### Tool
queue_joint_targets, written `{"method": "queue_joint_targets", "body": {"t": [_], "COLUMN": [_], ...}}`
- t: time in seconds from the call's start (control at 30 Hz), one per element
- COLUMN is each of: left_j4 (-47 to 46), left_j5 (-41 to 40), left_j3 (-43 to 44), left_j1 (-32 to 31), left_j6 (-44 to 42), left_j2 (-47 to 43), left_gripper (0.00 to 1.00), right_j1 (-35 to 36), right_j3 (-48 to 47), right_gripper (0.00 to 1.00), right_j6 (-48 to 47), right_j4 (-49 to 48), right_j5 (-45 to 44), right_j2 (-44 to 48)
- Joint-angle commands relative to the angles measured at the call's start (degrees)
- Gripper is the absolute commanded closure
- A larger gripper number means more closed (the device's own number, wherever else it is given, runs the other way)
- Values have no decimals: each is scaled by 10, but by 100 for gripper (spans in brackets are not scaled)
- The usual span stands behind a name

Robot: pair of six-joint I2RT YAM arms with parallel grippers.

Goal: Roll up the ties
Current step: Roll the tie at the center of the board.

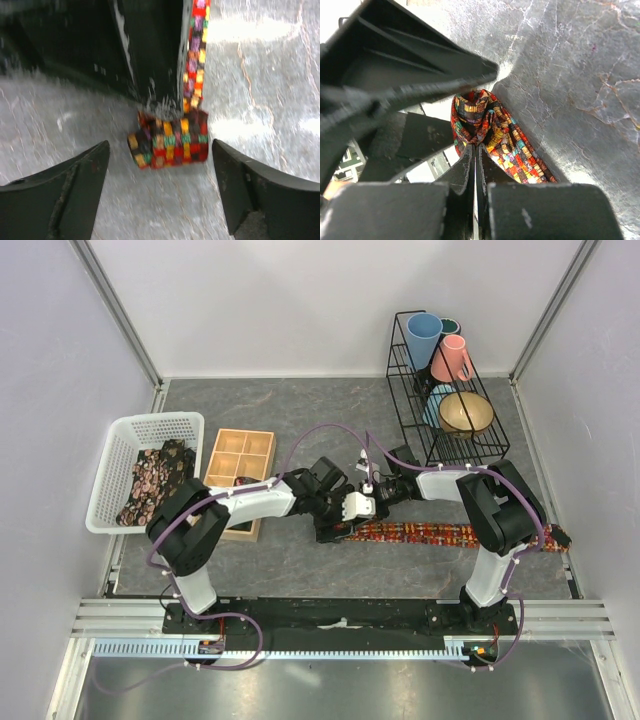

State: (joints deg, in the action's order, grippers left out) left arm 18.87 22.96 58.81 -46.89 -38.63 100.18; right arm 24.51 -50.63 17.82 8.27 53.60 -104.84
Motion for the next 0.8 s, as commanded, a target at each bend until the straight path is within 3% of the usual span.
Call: {"method": "queue_joint_targets", "body": {"t": [0.0, 0.17, 0.3, 0.4, 0.47, 0.5, 0.6, 0.77], "left_j4": [-6, 8, 8, 11, 13, 14, 8, 6], "left_j5": [8, 16, 15, 17, 16, 14, 21, 21], "left_j3": [30, 24, 11, 6, 6, 7, 10, 44], "left_j1": [-14, -28, -31, -31, -31, -31, -31, -36], "left_j6": [-25, -28, -29, -35, -37, -37, -34, -20], "left_j2": [19, 29, 27, 19, 18, 18, 12, 37], "left_gripper": [19, 33, 58, 66, 63, 46, 26, 25], "right_j1": [-3, -5, -5, -4, -4, -5, -5, -5], "right_j3": [-16, -17, -16, -16, -17, -18, -18, -17], "right_gripper": [100, 100, 100, 100, 100, 100, 100, 100], "right_j6": [-14, -14, -15, -16, -15, -15, -15, -15], "right_j4": [-5, -6, -6, -5, -6, -6, -5, -6], "right_j5": [-7, -4, -3, -4, -4, -4, -3, 0], "right_j2": [5, 9, 11, 11, 10, 10, 10, 12]}}
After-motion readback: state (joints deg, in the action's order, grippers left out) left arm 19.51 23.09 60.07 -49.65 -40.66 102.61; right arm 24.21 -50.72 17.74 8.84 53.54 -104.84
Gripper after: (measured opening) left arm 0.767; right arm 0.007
